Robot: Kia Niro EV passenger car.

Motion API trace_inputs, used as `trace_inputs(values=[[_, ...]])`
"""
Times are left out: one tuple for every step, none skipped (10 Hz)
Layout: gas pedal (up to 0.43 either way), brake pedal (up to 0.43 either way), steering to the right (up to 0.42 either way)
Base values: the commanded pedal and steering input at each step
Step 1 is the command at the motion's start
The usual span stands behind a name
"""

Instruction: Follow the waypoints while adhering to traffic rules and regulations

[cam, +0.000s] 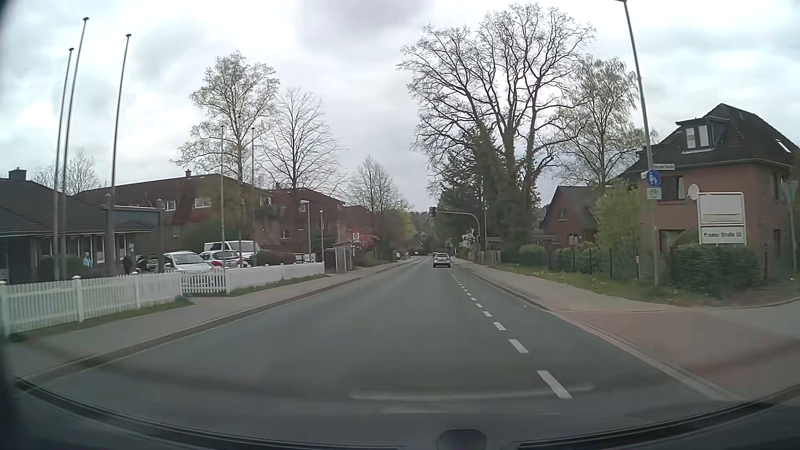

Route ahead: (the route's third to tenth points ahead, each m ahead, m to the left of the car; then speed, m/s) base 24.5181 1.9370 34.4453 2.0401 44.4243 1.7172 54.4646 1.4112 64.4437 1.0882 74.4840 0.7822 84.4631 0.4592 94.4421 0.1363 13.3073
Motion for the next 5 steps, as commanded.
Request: trace_inputs(values=[[0.138,0.000,0.012],[0.138,0.000,0.012],[0.138,0.000,0.012],[0.138,0.000,0.008],[0.130,0.000,0.003]])
